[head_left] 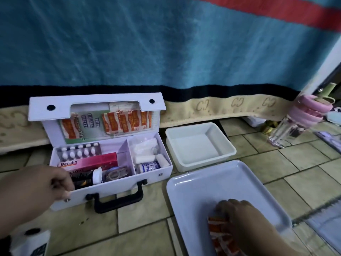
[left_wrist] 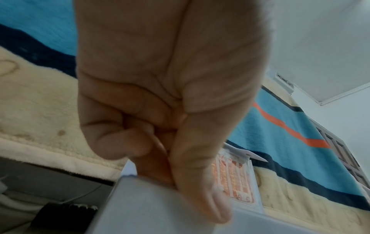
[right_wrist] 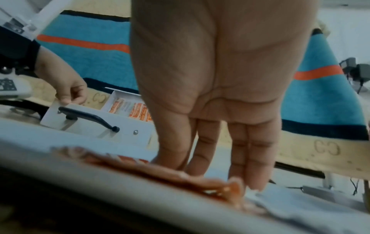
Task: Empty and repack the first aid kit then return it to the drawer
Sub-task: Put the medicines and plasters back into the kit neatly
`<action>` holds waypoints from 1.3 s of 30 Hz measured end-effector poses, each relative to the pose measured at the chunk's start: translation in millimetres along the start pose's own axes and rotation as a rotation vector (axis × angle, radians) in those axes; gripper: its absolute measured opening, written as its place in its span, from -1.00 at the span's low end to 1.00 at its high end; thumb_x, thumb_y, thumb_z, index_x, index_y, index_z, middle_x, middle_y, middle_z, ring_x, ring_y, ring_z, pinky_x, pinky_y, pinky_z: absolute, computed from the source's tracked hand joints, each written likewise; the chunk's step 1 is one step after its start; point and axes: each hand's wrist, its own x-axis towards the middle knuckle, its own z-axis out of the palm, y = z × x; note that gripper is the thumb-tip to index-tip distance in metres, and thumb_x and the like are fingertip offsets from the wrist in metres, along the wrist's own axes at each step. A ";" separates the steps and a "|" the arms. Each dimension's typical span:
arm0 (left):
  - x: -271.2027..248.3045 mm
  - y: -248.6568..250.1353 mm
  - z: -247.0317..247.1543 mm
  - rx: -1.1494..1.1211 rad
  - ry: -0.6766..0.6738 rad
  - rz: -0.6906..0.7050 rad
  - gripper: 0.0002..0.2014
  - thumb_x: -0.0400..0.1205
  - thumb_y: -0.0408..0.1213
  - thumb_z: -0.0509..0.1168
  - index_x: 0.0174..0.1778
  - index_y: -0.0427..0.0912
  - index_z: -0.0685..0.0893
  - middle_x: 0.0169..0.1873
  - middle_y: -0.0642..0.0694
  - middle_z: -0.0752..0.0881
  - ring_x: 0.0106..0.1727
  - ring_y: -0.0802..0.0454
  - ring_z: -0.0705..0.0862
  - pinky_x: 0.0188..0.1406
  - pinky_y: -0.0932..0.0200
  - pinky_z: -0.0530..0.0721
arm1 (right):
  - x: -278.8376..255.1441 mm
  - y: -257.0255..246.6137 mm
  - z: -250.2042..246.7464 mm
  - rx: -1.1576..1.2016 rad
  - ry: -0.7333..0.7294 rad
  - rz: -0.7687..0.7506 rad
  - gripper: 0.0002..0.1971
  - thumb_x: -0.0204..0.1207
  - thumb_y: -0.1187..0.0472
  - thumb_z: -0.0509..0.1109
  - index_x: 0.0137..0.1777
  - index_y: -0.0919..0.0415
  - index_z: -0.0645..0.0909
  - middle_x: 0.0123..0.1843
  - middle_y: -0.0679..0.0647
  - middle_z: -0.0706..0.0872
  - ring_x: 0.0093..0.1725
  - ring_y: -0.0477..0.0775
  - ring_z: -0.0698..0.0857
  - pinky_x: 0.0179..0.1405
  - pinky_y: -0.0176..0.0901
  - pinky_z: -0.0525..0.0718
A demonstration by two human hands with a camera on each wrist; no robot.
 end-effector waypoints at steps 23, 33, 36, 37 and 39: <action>-27.4 61.5 -21.0 0.158 0.034 -0.088 -0.71 0.37 -0.26 0.50 -0.44 0.31 0.70 -0.49 0.47 0.69 -0.36 0.36 0.65 -0.36 0.28 0.57 | 16.2 16.7 5.1 -0.171 -0.066 -0.101 -0.74 0.20 -0.17 0.47 -0.50 -0.14 0.46 -0.44 -0.29 0.65 -0.19 -0.27 0.68 -0.27 -0.37 0.66; -29.1 65.7 -20.1 0.161 0.071 -0.101 -0.80 0.43 -0.28 0.45 -0.46 0.12 0.71 -0.48 0.22 0.75 -0.41 0.44 0.60 -0.49 0.45 0.40 | 9.7 -16.1 -20.0 0.047 0.166 -0.129 -0.77 0.03 -0.23 0.30 -0.51 -0.15 0.38 -0.64 -0.25 0.35 -0.66 -0.30 0.40 -0.72 -0.32 0.12; -28.2 66.6 -20.5 0.177 0.056 -0.107 -0.80 0.45 -0.27 0.43 -0.44 0.10 0.68 -0.45 0.18 0.75 -0.41 0.44 0.59 -0.52 0.44 0.36 | 10.6 -29.9 -65.7 0.235 0.338 -0.236 -0.63 0.16 0.26 0.59 -0.57 -0.14 0.47 -0.58 -0.26 0.53 -0.54 -0.33 0.53 -0.51 -0.65 0.43; -27.9 67.0 -21.3 0.183 0.049 -0.108 -0.81 0.45 -0.27 0.44 -0.44 0.10 0.68 -0.44 0.18 0.75 -0.40 0.43 0.60 -0.52 0.43 0.36 | 8.0 -36.3 -73.1 0.262 0.392 -0.205 -0.74 0.18 0.08 0.55 -0.53 -0.11 0.50 -0.54 -0.22 0.57 -0.44 -0.31 0.58 -0.46 -0.68 0.42; -27.8 67.9 -23.0 0.185 0.041 -0.106 -0.82 0.44 -0.27 0.44 -0.44 0.09 0.68 -0.43 0.17 0.76 -0.38 0.40 0.62 -0.51 0.41 0.38 | 12.9 -47.5 -82.2 0.361 0.462 -0.161 -0.70 0.14 -0.36 0.30 -0.34 -0.18 0.54 -0.52 -0.14 0.64 -0.33 -0.22 0.64 -0.38 -0.57 0.50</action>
